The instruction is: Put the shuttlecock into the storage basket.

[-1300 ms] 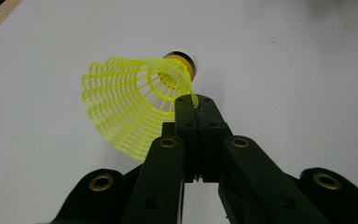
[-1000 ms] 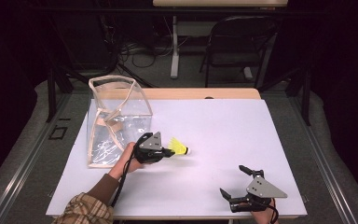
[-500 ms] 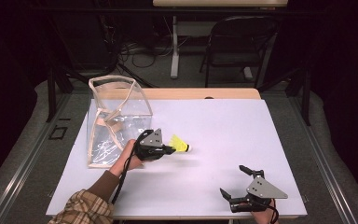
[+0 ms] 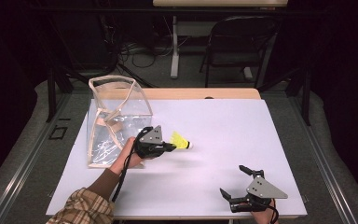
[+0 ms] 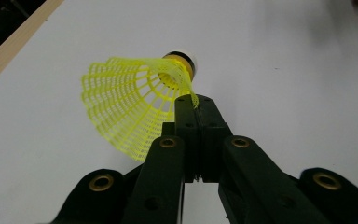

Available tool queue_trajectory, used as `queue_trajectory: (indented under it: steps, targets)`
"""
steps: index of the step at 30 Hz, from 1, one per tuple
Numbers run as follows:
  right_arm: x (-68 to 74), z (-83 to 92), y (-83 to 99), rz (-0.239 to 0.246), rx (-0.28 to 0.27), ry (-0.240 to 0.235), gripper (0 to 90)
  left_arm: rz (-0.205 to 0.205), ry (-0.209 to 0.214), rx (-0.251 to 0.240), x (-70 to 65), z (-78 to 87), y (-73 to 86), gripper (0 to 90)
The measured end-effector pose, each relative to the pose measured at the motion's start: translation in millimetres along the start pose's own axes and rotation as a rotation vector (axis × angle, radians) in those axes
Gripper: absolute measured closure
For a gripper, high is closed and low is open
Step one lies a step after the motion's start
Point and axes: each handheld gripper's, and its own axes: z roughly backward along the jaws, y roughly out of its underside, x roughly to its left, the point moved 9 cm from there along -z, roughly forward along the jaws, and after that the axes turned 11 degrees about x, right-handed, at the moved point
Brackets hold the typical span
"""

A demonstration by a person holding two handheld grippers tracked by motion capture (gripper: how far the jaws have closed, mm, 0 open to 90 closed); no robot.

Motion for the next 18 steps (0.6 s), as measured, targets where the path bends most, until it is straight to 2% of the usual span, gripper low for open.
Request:
queue_trajectory:
  steps: [7, 18]
  targets:
    - [-0.1, -1.1, 1.1, 0.0, 0.007, 0.0, 0.0, -0.002, -0.004, -0.015, 3.3, 6.0, -6.8, 89.5]
    - [0.0, 0.2, -0.1, 0.001, 0.0, 0.001, 0.0, -0.024, -0.01, -0.013, 5.6, 14.3, -15.4, 89.5]
